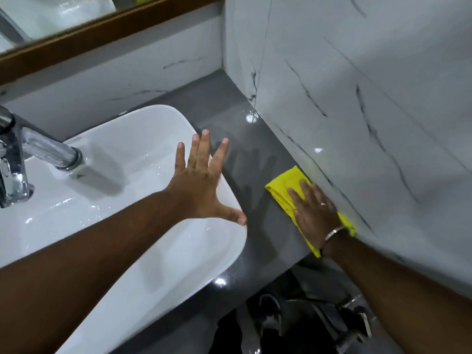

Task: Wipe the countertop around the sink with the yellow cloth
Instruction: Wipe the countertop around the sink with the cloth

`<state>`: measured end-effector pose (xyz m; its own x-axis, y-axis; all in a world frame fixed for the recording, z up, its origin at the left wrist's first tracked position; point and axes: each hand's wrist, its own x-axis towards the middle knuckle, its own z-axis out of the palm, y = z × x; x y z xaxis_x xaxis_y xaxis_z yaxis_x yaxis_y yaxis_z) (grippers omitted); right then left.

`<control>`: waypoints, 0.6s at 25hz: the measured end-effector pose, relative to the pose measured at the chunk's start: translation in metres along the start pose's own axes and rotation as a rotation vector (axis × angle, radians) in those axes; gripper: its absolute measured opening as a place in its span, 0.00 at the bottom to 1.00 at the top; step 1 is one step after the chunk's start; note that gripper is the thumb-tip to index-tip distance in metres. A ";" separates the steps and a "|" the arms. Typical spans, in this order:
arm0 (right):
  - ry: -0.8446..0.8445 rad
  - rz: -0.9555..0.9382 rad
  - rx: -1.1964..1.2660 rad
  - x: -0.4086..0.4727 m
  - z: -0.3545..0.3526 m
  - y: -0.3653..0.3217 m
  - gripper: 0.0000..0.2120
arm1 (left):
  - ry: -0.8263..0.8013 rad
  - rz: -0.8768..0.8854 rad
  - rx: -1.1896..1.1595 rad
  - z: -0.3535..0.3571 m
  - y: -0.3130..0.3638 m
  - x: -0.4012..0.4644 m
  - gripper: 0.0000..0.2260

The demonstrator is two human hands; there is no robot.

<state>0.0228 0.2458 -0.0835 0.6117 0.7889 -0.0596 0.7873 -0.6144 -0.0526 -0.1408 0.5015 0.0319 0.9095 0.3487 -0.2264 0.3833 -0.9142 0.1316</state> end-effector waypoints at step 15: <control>0.022 0.202 0.120 -0.051 0.014 -0.066 0.27 | -0.033 -0.435 -0.153 0.040 0.004 -0.207 0.41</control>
<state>-0.0613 0.2460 -0.0909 0.7583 0.6492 -0.0590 0.6348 -0.7560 -0.1597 -0.3341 0.4177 0.0409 0.6540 0.6841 -0.3228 0.7499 -0.6424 0.1581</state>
